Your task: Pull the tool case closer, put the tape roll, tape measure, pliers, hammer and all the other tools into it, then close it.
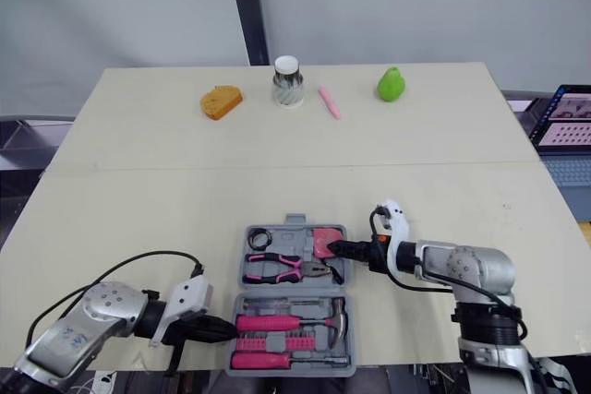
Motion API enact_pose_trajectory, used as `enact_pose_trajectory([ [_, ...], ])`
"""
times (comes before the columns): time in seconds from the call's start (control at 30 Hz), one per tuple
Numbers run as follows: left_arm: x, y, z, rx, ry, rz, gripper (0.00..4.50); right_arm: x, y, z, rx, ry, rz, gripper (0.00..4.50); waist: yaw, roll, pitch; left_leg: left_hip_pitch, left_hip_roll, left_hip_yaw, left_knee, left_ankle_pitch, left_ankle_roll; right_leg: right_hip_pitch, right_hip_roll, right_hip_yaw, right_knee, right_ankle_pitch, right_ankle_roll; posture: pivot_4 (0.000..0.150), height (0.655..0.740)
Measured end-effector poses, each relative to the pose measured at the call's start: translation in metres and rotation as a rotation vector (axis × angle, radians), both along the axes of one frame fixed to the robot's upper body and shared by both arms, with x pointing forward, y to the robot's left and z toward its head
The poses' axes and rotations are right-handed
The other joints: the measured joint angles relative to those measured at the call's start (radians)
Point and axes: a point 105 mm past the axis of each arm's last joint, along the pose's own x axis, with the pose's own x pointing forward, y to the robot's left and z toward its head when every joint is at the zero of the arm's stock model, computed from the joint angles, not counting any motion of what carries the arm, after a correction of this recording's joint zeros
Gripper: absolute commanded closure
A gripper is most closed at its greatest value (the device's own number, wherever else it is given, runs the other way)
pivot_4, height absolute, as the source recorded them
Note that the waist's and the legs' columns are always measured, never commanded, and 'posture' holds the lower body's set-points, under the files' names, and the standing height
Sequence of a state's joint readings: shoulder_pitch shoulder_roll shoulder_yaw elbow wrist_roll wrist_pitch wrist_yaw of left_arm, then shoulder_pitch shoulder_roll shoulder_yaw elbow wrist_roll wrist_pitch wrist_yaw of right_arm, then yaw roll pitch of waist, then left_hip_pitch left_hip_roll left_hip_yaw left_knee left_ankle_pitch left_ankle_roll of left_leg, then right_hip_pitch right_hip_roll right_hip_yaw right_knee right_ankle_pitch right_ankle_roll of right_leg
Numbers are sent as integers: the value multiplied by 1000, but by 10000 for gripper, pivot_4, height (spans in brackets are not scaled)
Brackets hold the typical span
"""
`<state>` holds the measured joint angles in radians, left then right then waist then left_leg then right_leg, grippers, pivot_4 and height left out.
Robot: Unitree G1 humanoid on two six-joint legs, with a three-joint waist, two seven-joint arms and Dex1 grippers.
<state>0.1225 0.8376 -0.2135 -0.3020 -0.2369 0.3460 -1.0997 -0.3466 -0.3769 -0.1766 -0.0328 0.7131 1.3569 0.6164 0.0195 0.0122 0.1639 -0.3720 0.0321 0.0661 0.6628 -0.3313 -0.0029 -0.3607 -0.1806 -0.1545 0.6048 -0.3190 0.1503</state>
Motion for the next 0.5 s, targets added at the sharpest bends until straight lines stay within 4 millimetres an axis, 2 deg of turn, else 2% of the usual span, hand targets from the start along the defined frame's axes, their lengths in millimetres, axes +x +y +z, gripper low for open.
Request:
enact_pose_trajectory([
  [0.13, -1, 0, -1, -3, -20, -3, 45000, 1, 1, 4, 42, -4, -2, 425, -2, 1, 0, 0, 0, 0, 0, 0, 0, 0, 0, 1, 1, 0, 0, 1500, 7400],
  [0.23, -1, 0, -1, -5, -24, -4, 45000, 1, 1, 15, 99, -46, 13, 425, -2, 2, 0, 1, 0, 1, 0, 0, 0, 0, 0, 1, 1, 0, 0, 1500, 7400],
  [0.5, -2, 1, 0, -64, 47, 89, 45000, -17, 4, 59, 145, -223, 178, 425, -6, 2, 1, 1, 0, 1, 0, 0, 0, -1, 0, 2, 1, 0, 0, 1500, 7400],
])
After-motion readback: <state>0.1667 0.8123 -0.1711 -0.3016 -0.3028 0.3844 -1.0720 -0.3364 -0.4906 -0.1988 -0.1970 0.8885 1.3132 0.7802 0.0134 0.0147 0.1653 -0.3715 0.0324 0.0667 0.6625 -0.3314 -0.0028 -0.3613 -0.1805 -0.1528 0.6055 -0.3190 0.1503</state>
